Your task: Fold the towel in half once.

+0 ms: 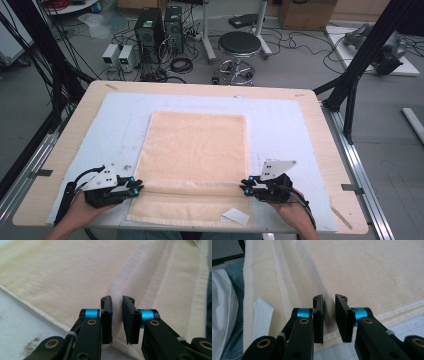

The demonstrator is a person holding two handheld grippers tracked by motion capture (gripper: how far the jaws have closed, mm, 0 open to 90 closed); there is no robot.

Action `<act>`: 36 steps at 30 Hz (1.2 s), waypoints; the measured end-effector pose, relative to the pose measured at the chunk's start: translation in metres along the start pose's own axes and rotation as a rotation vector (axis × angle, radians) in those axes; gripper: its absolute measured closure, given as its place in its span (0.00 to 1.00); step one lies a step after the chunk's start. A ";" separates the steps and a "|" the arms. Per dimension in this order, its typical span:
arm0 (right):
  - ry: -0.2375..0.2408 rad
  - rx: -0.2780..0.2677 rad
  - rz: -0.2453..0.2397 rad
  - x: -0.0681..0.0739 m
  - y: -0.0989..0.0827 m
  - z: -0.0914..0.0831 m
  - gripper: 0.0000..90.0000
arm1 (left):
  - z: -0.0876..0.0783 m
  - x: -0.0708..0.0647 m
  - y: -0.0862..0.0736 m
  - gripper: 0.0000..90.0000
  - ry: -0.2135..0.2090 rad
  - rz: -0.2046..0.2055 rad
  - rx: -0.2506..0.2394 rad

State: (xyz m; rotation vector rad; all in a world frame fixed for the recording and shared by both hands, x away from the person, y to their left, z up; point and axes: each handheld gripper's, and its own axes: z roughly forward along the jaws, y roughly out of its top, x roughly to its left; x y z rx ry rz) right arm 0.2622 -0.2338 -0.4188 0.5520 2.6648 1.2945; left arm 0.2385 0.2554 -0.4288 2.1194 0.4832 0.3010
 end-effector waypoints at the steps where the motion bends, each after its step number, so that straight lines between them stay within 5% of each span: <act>1: 0.004 -0.002 0.000 0.001 -0.001 -0.001 0.86 | -0.001 -0.002 -0.002 0.87 -0.008 0.005 0.008; 6: 0.021 0.012 -0.025 0.009 -0.004 -0.001 0.87 | -0.004 -0.008 -0.006 0.91 -0.032 0.026 0.038; 18: 0.042 0.005 -0.067 0.029 -0.010 -0.012 0.94 | -0.020 -0.017 -0.013 1.00 -0.035 0.047 0.017; 25: 0.056 0.015 -0.067 0.034 -0.014 -0.016 0.89 | -0.018 -0.024 -0.017 1.00 -0.087 0.057 0.040; 26: 0.058 0.021 -0.073 0.035 -0.013 -0.015 0.85 | -0.016 -0.024 -0.018 0.97 -0.089 0.054 0.045; 28: 0.055 0.026 -0.075 0.034 -0.013 -0.010 0.81 | -0.012 -0.024 -0.018 0.77 -0.062 0.053 0.059; 36: 0.101 0.060 -0.067 0.033 -0.021 0.000 0.69 | -0.012 -0.021 -0.008 0.60 -0.042 0.072 0.032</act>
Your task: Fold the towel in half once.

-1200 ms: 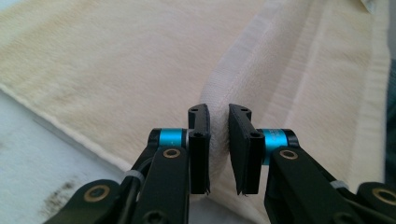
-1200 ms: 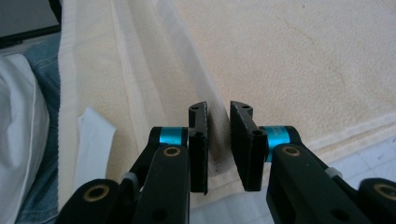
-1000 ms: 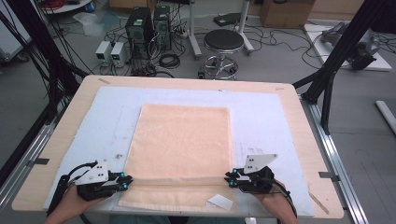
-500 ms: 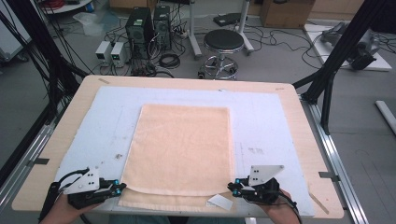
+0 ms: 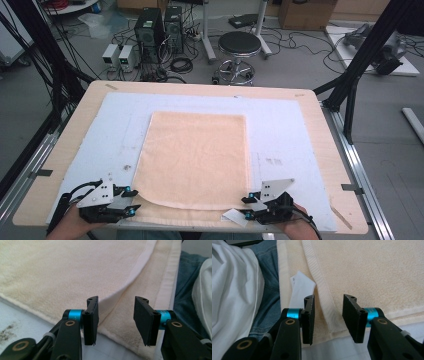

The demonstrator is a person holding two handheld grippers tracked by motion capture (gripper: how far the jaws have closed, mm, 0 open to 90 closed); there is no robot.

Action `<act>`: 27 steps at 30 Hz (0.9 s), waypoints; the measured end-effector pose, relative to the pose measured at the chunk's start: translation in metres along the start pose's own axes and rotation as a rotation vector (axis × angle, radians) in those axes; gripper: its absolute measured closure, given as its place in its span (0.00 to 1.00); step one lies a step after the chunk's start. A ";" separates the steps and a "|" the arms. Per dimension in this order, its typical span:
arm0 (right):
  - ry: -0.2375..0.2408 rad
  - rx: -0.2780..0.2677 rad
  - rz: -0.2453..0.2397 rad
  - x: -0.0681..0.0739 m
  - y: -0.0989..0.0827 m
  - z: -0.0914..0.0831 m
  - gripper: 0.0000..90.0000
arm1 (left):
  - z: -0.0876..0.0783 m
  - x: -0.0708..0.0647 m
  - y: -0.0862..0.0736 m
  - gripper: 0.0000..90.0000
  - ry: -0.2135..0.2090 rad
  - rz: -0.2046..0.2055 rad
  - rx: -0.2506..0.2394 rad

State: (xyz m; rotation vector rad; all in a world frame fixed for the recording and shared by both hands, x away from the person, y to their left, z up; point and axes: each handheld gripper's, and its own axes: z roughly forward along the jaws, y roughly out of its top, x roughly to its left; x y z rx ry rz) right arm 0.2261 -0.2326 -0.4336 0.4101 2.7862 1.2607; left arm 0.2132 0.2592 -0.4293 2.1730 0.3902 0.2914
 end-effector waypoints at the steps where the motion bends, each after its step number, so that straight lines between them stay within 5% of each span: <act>1: -0.004 0.002 -0.002 0.000 -0.001 0.000 0.68 | -0.001 0.000 0.000 0.60 0.003 -0.009 -0.004; 6: -0.007 0.005 0.000 0.001 0.000 0.007 0.68 | -0.001 0.005 -0.005 0.58 0.016 -0.033 0.011; 12: -0.019 0.017 0.002 -0.004 0.003 0.011 0.86 | 0.001 0.011 -0.003 0.58 0.037 -0.025 0.022; 18: -0.016 0.015 0.010 -0.005 0.004 0.010 0.93 | -0.002 0.014 -0.002 0.54 0.051 -0.040 0.004; 24: -0.007 -0.012 0.024 -0.006 0.003 0.008 0.95 | 0.007 0.016 -0.004 0.53 0.027 -0.043 0.046; 27: -0.003 -0.014 0.036 -0.007 0.003 0.008 0.95 | 0.011 0.017 -0.003 0.70 -0.018 -0.032 0.050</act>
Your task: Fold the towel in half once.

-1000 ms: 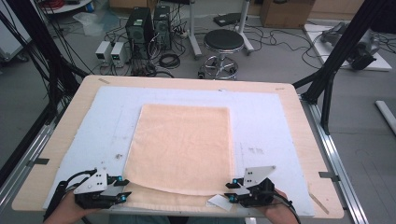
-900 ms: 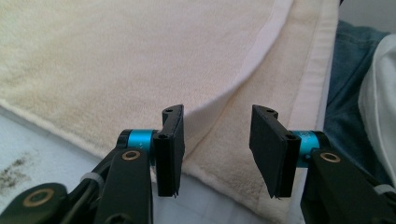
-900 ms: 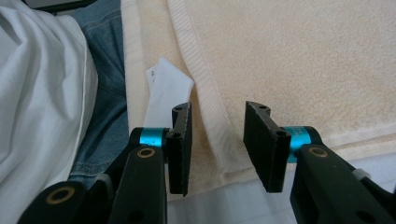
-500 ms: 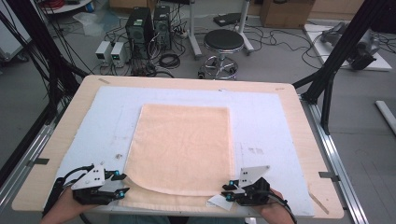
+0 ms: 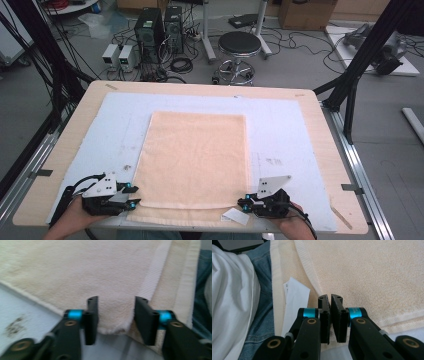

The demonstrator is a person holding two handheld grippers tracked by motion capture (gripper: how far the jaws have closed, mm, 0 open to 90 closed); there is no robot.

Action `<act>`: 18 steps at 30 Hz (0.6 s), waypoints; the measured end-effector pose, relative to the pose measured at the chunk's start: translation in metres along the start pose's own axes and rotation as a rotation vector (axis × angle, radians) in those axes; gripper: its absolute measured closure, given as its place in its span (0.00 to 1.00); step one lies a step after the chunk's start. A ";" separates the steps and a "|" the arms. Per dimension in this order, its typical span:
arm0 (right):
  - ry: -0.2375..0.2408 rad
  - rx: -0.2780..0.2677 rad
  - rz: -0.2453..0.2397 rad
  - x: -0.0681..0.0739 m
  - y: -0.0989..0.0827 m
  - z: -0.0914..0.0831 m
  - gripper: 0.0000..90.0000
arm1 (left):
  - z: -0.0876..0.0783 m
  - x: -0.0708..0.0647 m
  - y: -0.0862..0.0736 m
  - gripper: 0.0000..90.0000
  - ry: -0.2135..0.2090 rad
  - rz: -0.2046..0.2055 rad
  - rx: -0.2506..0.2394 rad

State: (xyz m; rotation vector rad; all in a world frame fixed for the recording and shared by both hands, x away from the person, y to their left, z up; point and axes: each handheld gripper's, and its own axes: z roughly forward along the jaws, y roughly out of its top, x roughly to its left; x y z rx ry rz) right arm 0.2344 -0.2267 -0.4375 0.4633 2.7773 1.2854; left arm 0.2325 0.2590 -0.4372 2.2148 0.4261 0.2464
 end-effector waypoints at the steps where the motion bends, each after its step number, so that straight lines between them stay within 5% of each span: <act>1: 0.000 -0.002 -0.001 0.000 0.000 0.000 0.95 | 0.001 0.000 0.001 0.75 -0.015 0.006 0.001; 4: -0.004 -0.014 0.005 -0.001 0.001 -0.002 0.97 | 0.002 -0.001 0.004 0.93 -0.028 0.029 0.017; 7: -0.017 -0.038 0.005 -0.003 0.004 -0.006 0.97 | 0.000 0.000 0.007 0.95 -0.010 0.025 -0.003; 18: -0.057 -0.163 -0.016 0.001 0.017 -0.040 0.98 | -0.035 -0.003 0.028 0.95 0.021 0.010 -0.189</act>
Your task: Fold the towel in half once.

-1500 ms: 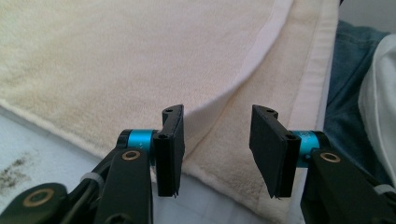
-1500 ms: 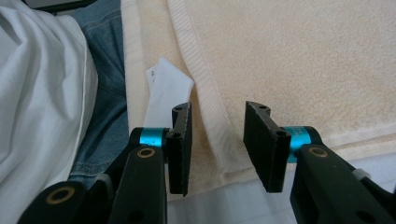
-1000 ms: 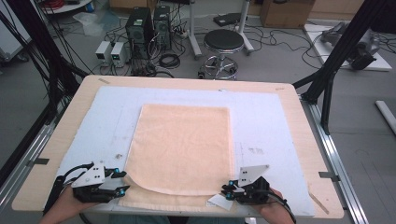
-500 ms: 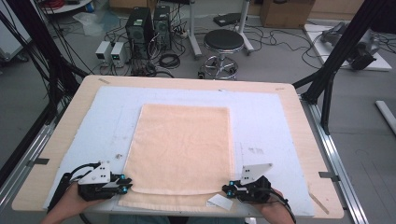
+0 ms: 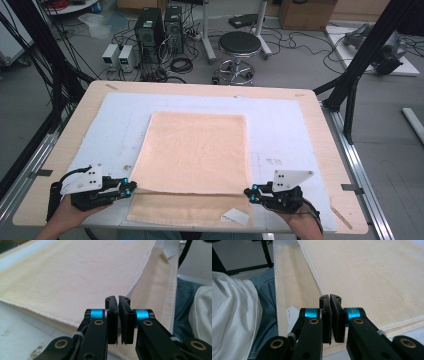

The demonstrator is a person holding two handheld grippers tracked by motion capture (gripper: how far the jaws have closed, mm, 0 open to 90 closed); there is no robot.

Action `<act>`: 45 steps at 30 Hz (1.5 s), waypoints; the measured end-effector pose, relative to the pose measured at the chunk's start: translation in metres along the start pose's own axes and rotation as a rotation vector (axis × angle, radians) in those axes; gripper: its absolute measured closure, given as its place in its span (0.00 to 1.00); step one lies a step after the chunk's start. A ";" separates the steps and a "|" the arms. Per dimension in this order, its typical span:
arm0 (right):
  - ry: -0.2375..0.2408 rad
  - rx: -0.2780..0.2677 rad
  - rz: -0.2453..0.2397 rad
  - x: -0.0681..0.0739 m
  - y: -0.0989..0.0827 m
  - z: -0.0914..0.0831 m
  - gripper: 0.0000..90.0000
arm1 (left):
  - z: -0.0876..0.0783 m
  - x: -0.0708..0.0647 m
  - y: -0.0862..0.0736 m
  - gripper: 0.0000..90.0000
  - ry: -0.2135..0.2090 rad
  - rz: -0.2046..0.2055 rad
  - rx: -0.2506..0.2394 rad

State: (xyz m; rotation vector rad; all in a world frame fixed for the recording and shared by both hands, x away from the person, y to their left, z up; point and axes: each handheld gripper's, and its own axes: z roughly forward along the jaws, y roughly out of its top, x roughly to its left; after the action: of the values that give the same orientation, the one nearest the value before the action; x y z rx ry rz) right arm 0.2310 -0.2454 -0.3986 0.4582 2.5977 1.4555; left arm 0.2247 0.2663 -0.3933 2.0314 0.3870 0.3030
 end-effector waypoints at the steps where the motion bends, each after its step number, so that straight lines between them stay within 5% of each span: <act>1: -0.007 -0.002 -0.011 0.003 0.003 -0.004 0.98 | 0.000 -0.001 0.000 0.95 -0.003 0.003 0.000; 20: 0.091 0.092 -0.026 0.034 -0.023 0.003 0.98 | 0.004 -0.037 -0.033 0.95 -0.080 0.010 0.108; 25: 0.168 0.084 0.011 0.033 -0.025 0.004 0.80 | 0.005 -0.037 -0.037 0.81 -0.113 -0.016 0.114; 36: 0.019 0.019 0.027 0.004 -0.004 0.005 0.64 | 0.008 -0.016 -0.018 0.62 -0.033 -0.044 0.024; 45: -0.042 0.025 0.065 -0.030 0.009 0.022 0.48 | 0.022 0.011 -0.001 0.52 0.029 -0.108 -0.012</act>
State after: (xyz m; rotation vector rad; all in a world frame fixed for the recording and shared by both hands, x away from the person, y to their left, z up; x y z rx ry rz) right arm 0.2666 -0.2332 -0.4034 0.5753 2.5941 1.4182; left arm 0.2425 0.2536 -0.4039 1.9881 0.5099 0.2672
